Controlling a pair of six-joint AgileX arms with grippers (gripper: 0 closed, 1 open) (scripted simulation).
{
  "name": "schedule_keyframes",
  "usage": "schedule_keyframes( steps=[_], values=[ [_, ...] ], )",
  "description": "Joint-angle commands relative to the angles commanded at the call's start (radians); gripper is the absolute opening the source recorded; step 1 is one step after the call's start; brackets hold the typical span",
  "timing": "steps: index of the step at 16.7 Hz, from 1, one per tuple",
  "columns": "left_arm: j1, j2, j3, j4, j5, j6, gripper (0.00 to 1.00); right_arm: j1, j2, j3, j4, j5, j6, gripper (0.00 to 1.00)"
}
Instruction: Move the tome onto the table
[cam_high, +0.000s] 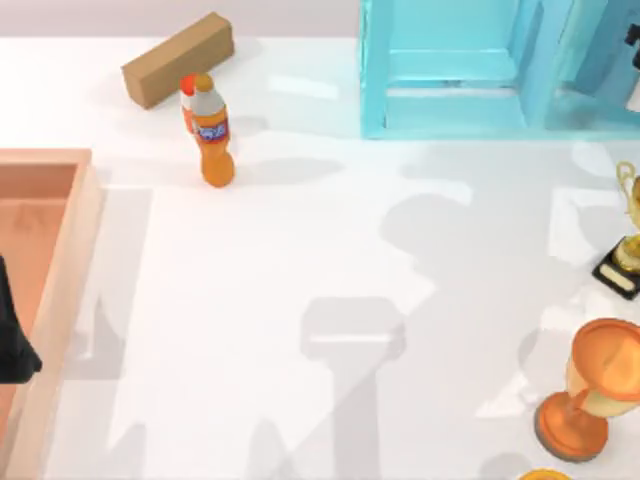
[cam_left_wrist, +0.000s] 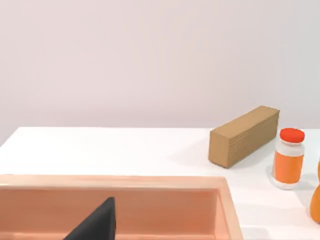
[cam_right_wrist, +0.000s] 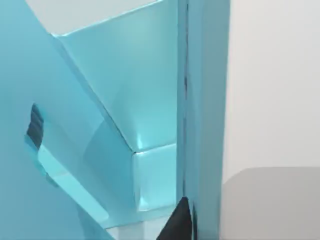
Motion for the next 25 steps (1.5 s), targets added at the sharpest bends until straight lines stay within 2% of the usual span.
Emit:
schedule_keyframes(
  steps=[8,12,20,22,25],
  values=[
    [0.0,0.0,0.0,0.0,0.0,0.0,1.0,-0.028,-0.606,-0.173,-0.399,-0.035,-0.015,0.0],
    [0.0,0.0,0.0,0.0,0.0,0.0,1.0,-0.037,-0.78,-0.229,-0.535,-0.05,-0.015,0.0],
    [0.0,0.0,0.0,0.0,0.0,0.0,1.0,-0.022,-0.789,-0.23,-0.558,-0.041,-0.017,0.0],
    [0.0,0.0,0.0,0.0,0.0,0.0,1.0,0.03,-0.746,-0.189,-0.577,0.01,-0.035,0.0],
    [0.0,0.0,0.0,0.0,0.0,0.0,1.0,0.176,-0.626,-0.08,-0.63,0.152,-0.087,0.0]
  ],
)
